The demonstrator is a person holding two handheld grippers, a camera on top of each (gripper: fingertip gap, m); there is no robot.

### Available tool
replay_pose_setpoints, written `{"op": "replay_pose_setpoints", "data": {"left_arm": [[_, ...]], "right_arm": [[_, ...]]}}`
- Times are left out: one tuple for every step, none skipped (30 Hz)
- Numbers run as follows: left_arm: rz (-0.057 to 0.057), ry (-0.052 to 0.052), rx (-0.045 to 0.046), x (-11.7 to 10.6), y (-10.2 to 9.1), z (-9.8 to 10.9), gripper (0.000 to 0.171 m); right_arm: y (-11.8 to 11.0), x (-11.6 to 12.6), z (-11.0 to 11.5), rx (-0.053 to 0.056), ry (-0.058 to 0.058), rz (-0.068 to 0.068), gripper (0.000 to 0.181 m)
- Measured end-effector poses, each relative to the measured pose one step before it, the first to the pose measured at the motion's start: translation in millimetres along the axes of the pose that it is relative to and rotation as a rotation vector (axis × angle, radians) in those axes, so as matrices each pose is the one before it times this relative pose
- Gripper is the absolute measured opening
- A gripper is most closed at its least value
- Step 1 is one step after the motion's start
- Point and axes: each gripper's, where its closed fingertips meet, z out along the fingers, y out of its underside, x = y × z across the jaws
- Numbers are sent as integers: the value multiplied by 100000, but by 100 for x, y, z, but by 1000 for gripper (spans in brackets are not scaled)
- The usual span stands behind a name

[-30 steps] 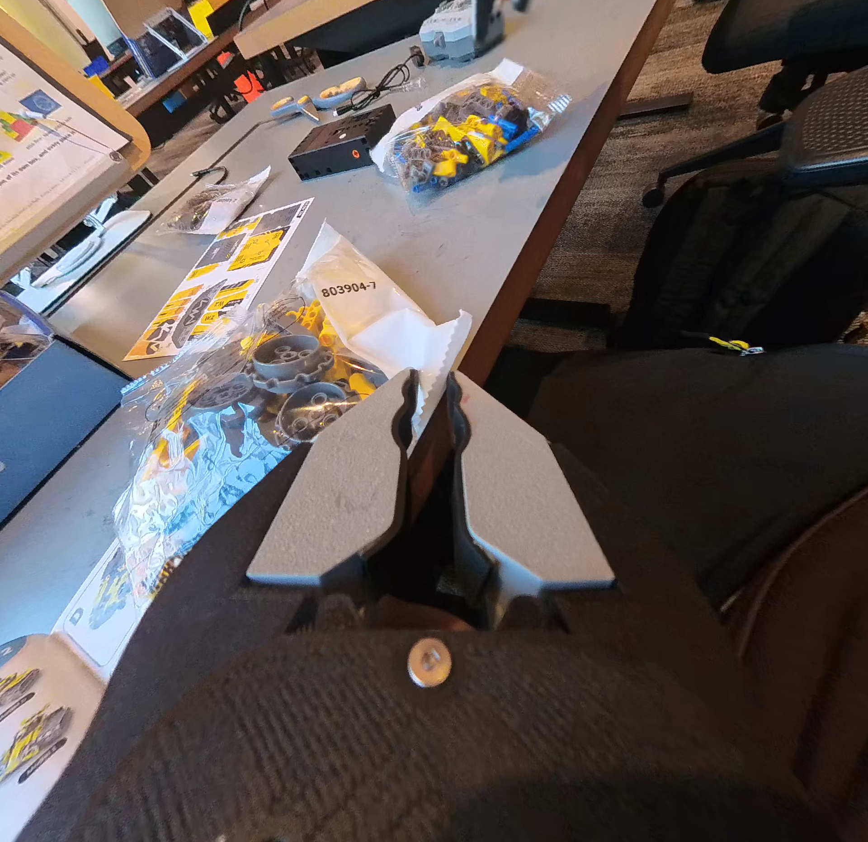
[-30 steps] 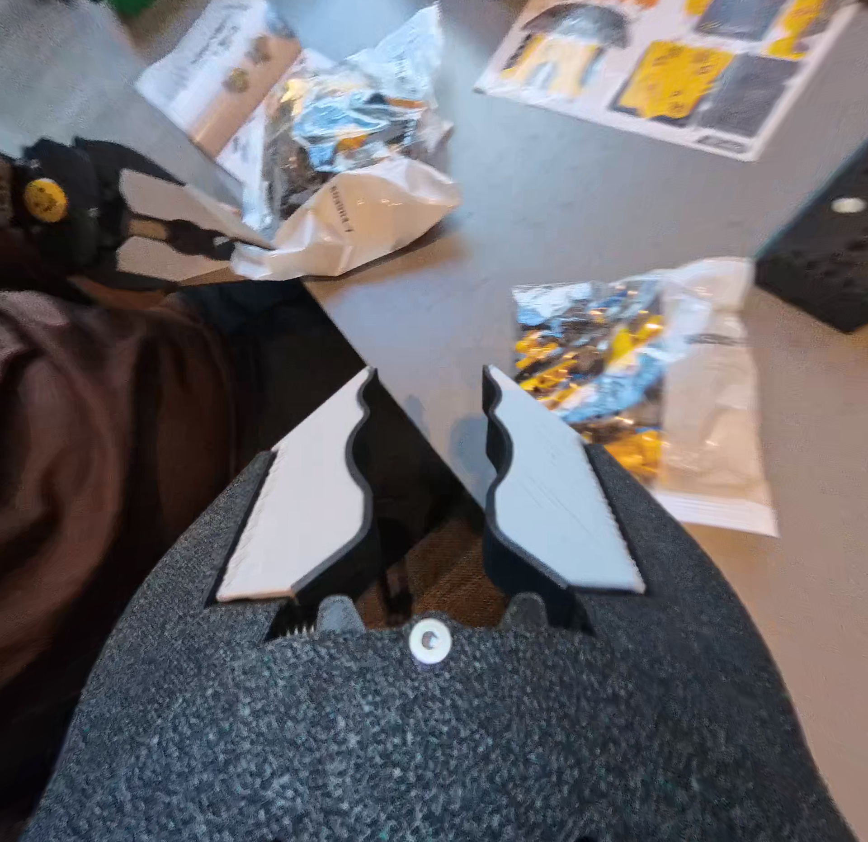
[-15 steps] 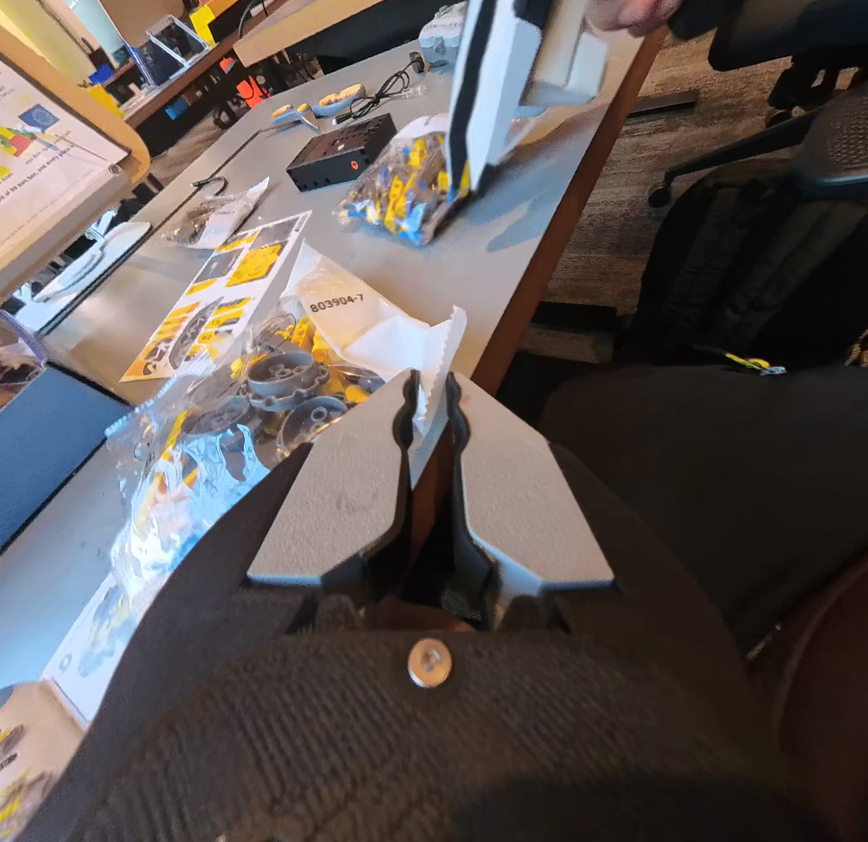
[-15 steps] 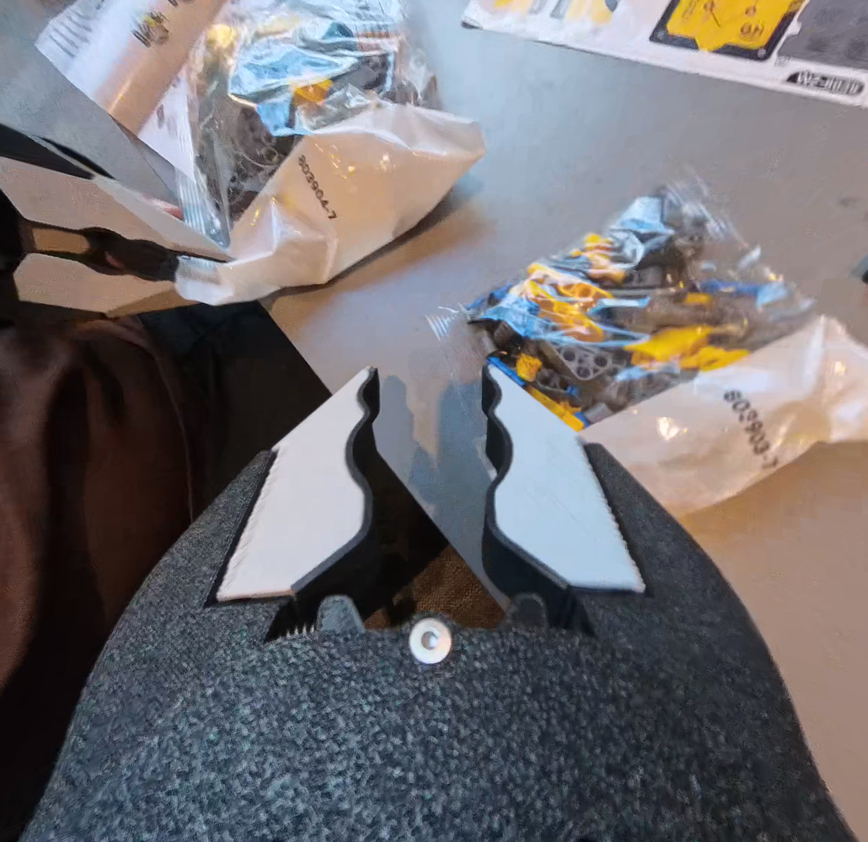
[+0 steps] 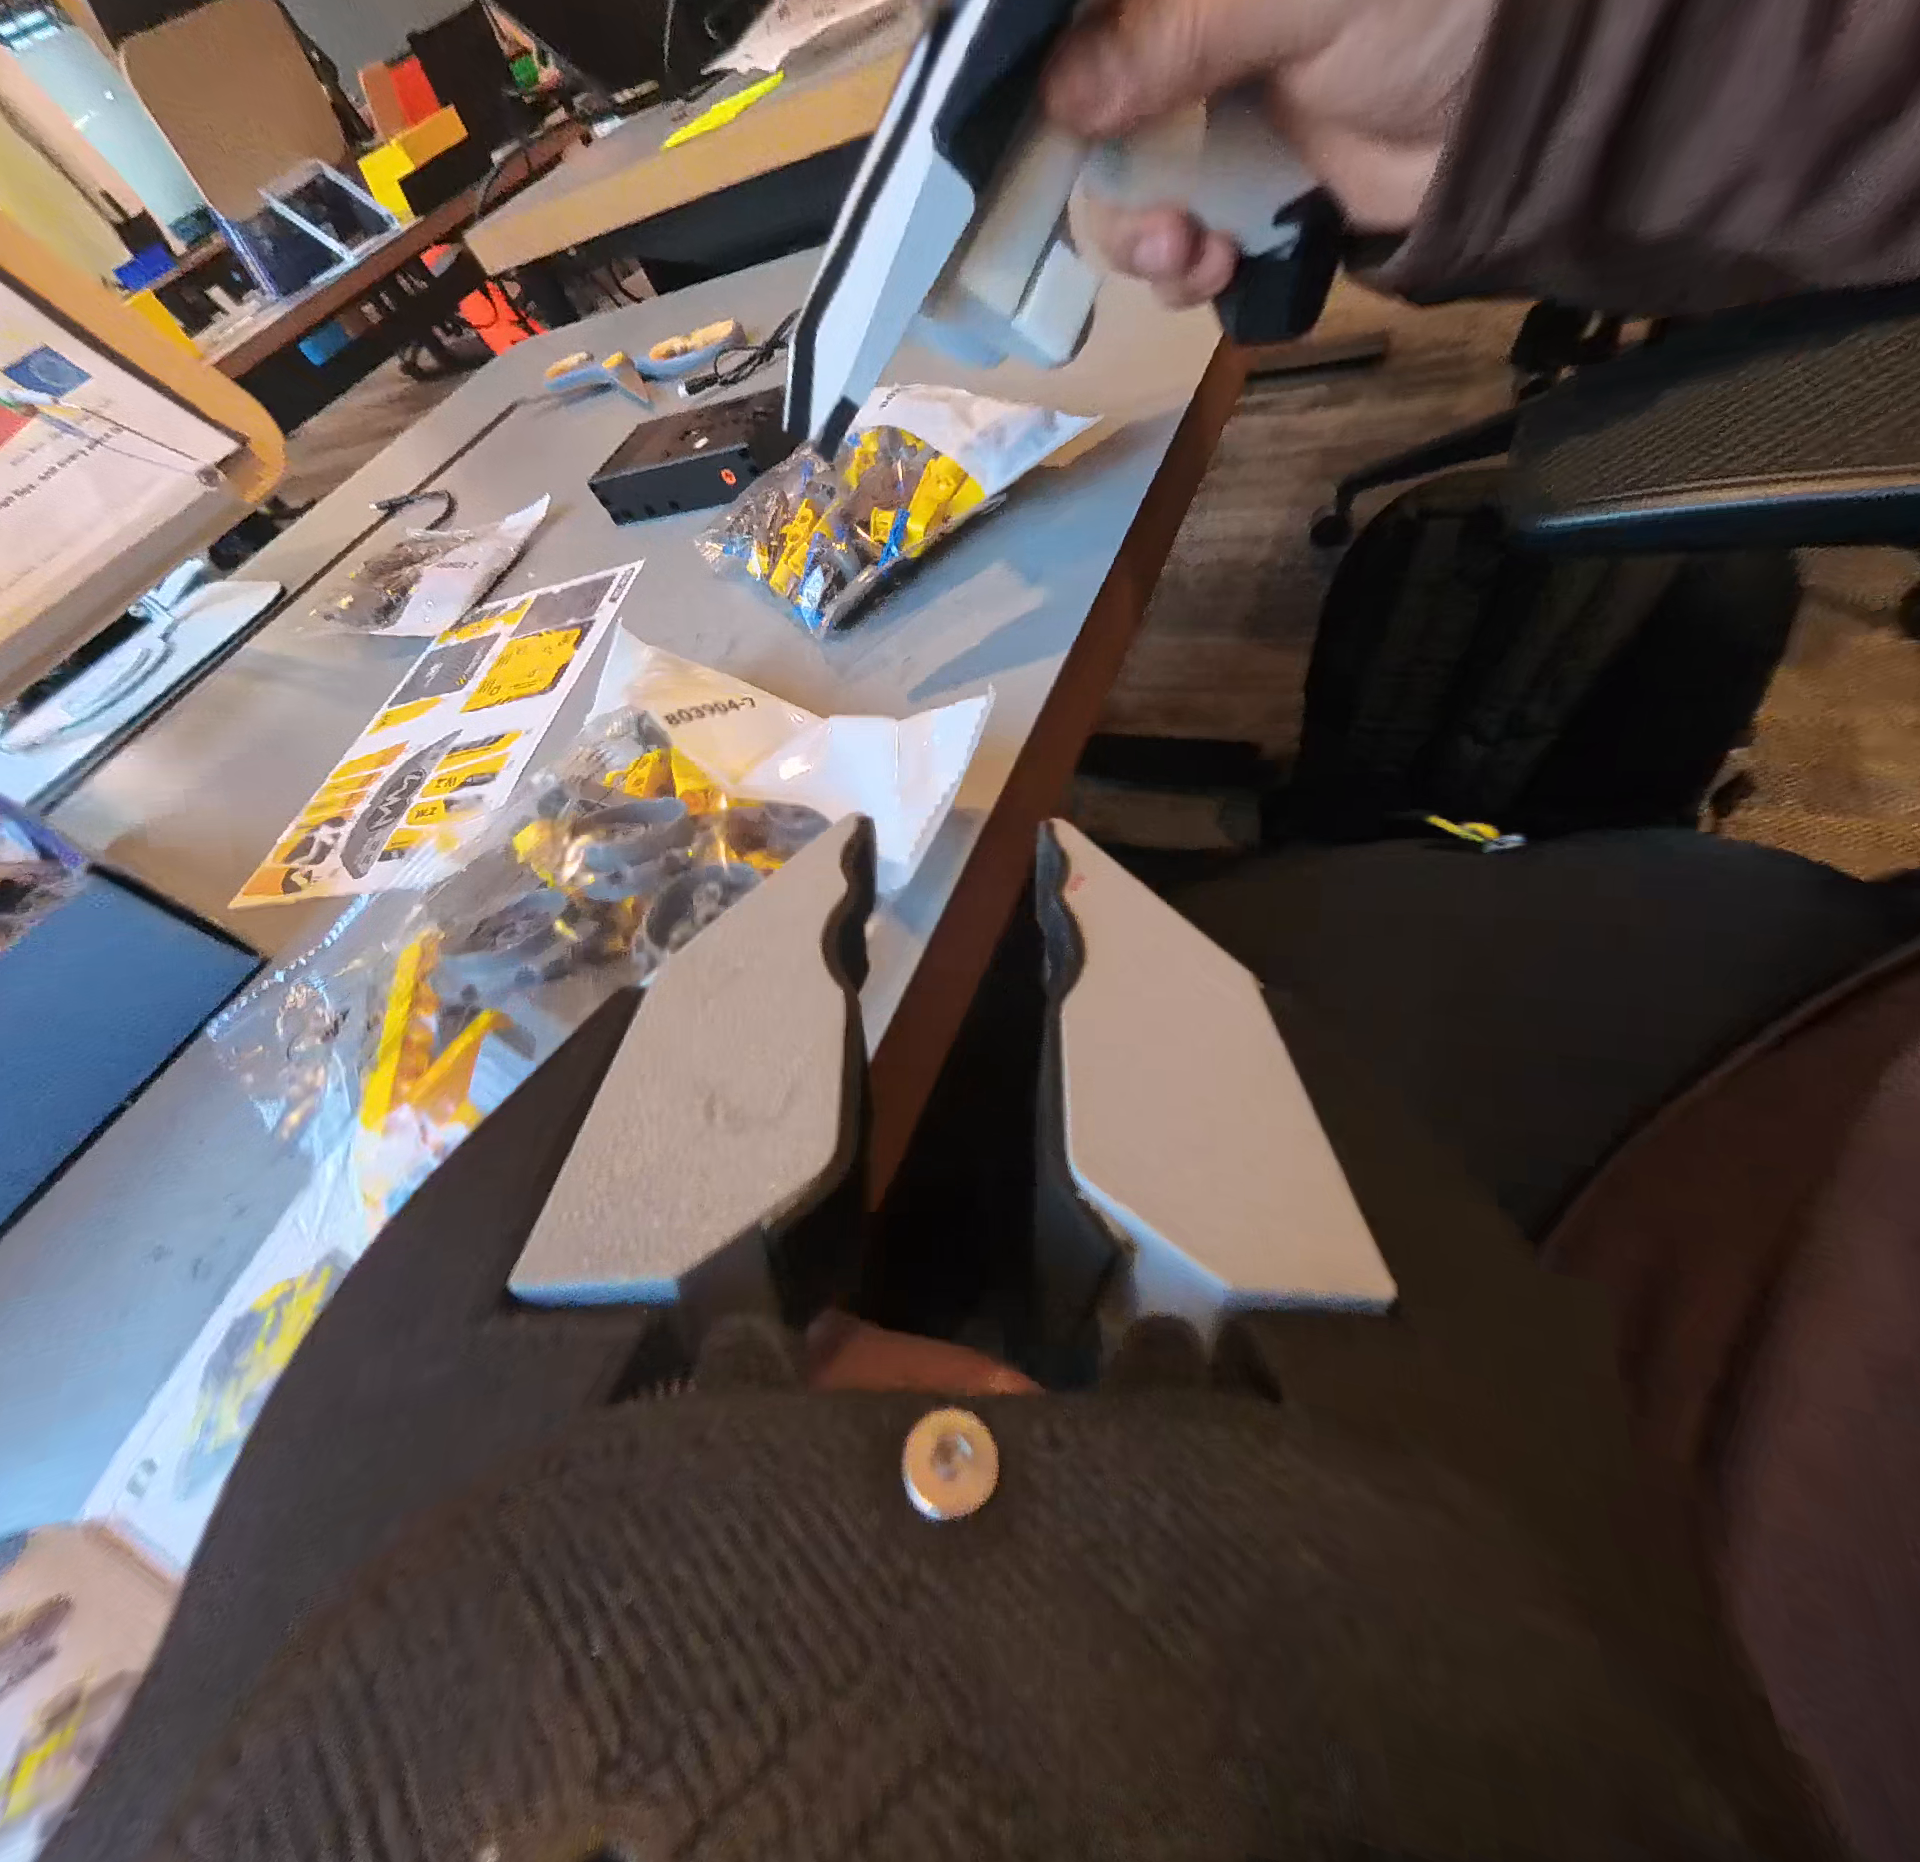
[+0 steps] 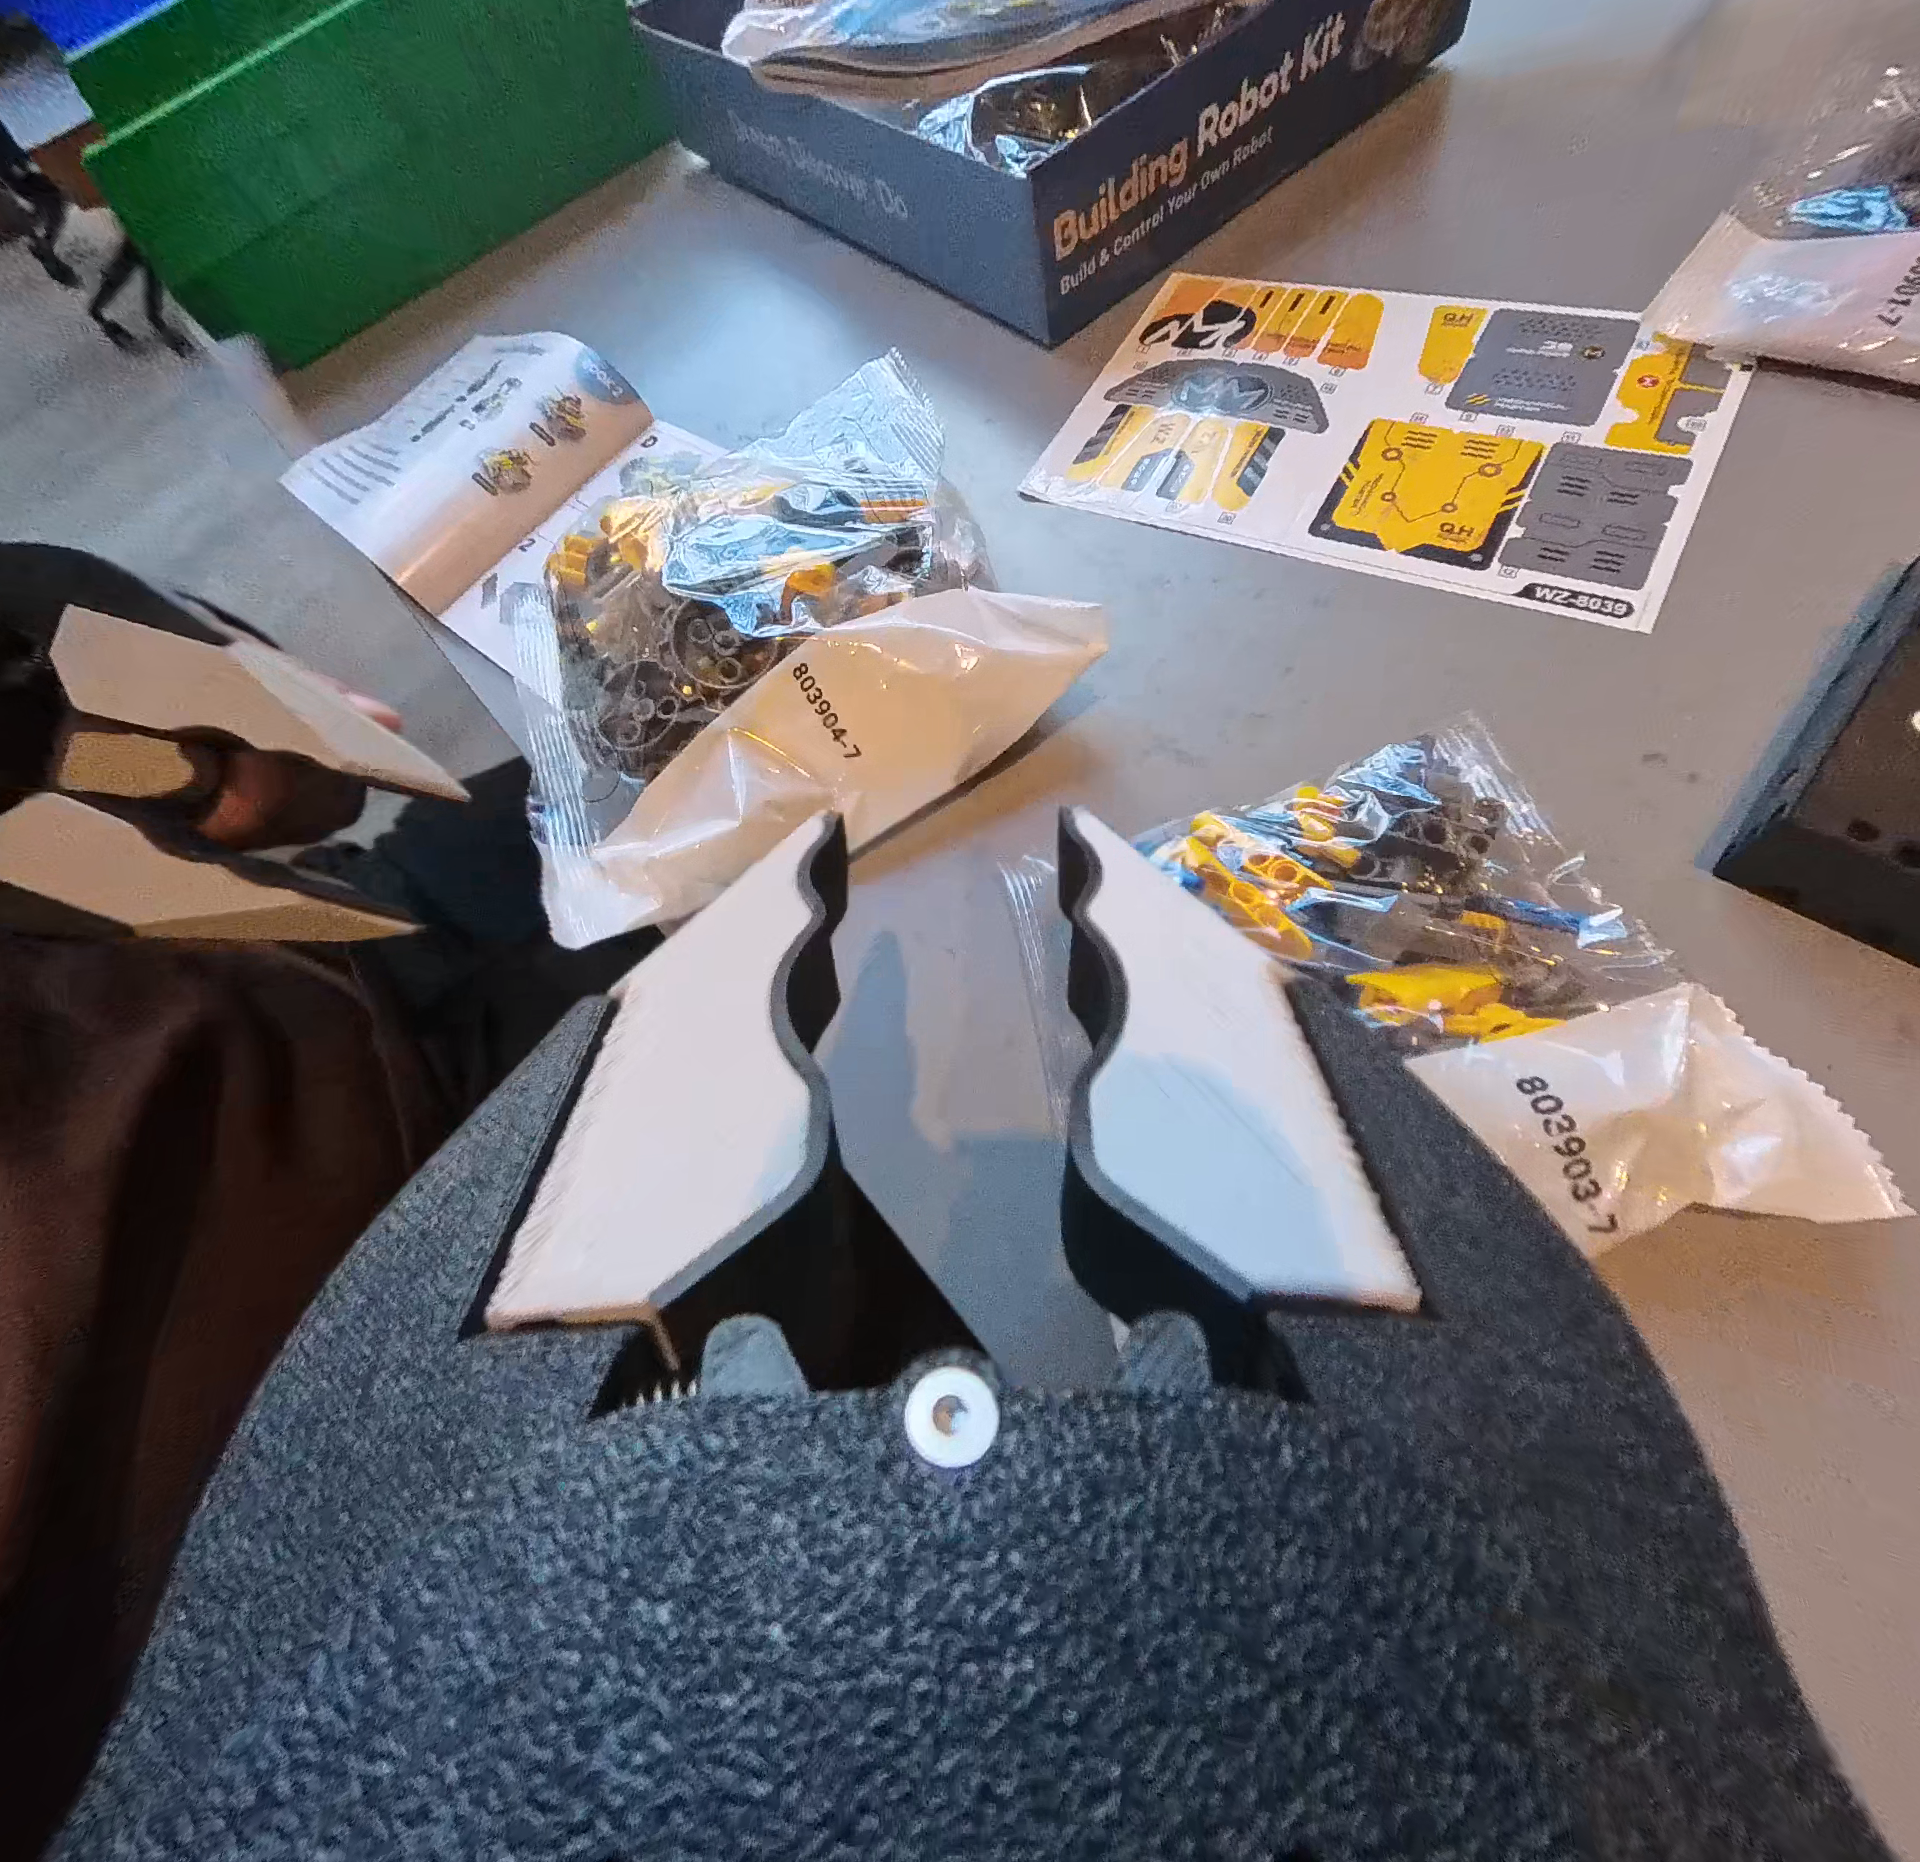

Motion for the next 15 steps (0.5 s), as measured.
{"op": "replay_pose_setpoints", "data": {"left_arm": [[-2904,903,486,143,173,-616,28],[-3204,1152,345,167,301,-529,28],[-2659,911,381,108,392,-464,29],[-1382,421,136,19,471,-341,29],[17,290,-527,-16,627,-235,28],[465,-348,-858,-127,682,-134,28],[171,-666,-447,-203,535,-58,28],[260,-71,-238,-106,374,6,28],[793,8,-221,-60,250,49,28],[958,-292,-271,-45,139,74,28],[443,46,-48,35,43,60,28],[-442,762,-7,154,48,65,28],[-1015,1107,-268,199,126,81,28],[-884,1065,-596,197,186,93,28],[-345,659,-750,130,215,102,28]], "right_arm": [[-122,-42,257,1717,-1024,1011,40],[-134,28,234,1261,-443,643,40],[-121,188,198,850,843,-126,40],[-158,262,163,858,1549,-540,40],[-178,228,154,1035,1454,-414,40],[-221,225,115,1555,1546,-275,39],[-248,195,95,1923,1349,-301,39],[-164,107,80,1431,758,-318,38],[-90,115,47,691,791,-484,38],[-36,190,12,327,1221,-674,38],[-9,194,-37,296,1268,-681,37],[22,148,-47,364,1010,-549,37],[75,127,-69,313,1045,-601,35],[138,121,-75,132,1236,-896,32],[207,75,-40,-132,1000,-995,29]]}}
